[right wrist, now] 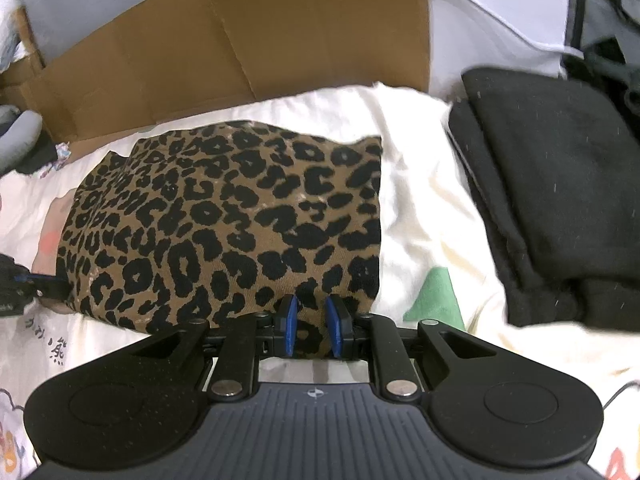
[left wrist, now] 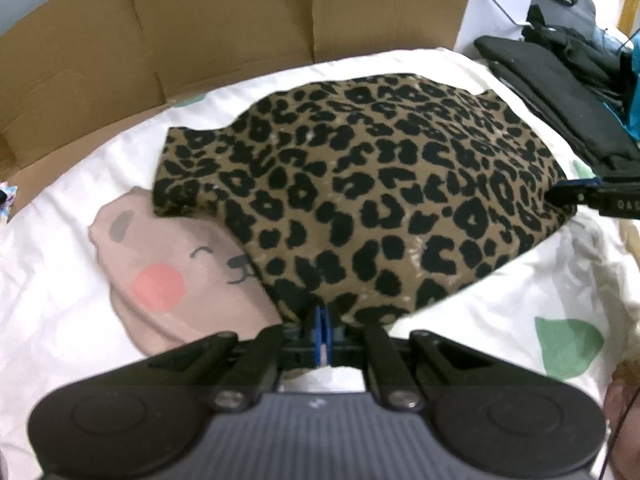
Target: Fold clothes
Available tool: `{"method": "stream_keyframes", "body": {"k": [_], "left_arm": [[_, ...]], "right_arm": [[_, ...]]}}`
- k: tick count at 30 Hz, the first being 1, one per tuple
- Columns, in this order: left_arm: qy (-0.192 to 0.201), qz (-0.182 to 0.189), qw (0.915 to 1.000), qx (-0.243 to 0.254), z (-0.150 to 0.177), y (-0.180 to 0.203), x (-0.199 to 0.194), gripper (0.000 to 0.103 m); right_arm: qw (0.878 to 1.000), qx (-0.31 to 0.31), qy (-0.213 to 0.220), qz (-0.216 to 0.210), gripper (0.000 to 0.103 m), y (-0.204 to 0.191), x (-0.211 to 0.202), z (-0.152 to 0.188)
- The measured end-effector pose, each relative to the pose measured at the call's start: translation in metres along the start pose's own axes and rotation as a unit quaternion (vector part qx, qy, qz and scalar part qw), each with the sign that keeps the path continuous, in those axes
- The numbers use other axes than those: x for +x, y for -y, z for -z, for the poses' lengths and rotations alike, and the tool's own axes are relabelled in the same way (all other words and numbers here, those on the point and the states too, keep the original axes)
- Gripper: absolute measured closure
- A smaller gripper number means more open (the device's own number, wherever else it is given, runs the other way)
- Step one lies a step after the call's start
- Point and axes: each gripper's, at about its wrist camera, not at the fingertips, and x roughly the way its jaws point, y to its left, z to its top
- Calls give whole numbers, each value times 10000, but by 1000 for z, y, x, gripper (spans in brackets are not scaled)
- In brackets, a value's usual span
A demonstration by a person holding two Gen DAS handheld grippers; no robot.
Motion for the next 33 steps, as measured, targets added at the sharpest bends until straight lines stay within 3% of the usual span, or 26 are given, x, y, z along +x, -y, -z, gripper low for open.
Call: {"method": "stream_keyframes", "body": {"k": [4,9,14,19,23,30,31,32,33], "left_arm": [[55,94,9999,47,1,-7,-14,89],[135,151,9998,19,2,-14,-19,66],[338,322,9978,-474,4,-25,-14,62],[393,405,9970,-526,6,-32,-7,61],[330,464,9959,-702,11,-36,-3,61],[327,598,9943,-815,12,-36,-1,61],[325,619,9940,-845,12,-36,0,61],[330,645,9936,-868,12,-36,0,61],[328,664,9934,-878,12,-36,0,60]], "right_arm": [[9999,128,-2,-95,78,2,-11,-3],[9983,501,-206,-216,72,10,-23,1],[9896,1232,-476,-563,61,25,-21,10],[9693,2194,-592,-943,60,46,-13,16],[9447,2962,-633,-1255,58,61,0,23],[9138,3686,-607,-1591,59,79,12,32],[9089,3788,-603,-1638,61,81,14,34],[9051,3862,-601,-1671,73,83,15,35],[9050,3867,-606,-1668,77,84,15,34]]}}
